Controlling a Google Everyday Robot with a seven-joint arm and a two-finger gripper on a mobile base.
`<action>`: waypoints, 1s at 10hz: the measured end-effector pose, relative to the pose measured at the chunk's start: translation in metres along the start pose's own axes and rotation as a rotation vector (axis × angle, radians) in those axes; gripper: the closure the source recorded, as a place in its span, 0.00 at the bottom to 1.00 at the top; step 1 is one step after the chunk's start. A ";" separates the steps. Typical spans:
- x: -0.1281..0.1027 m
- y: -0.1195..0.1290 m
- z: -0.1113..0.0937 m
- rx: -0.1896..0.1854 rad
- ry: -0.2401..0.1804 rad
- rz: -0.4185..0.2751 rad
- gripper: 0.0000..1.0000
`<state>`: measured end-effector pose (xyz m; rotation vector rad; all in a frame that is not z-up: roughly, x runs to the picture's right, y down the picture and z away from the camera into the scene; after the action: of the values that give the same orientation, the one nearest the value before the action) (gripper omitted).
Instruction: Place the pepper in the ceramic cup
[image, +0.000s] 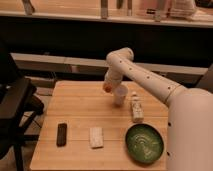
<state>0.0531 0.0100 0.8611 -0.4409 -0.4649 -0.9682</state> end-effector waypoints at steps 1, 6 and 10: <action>-0.001 0.000 0.000 0.000 -0.001 0.000 0.96; 0.005 0.013 -0.002 -0.001 -0.002 0.031 0.96; 0.009 0.025 -0.002 -0.006 -0.005 0.063 0.96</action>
<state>0.0792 0.0155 0.8610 -0.4607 -0.4505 -0.9079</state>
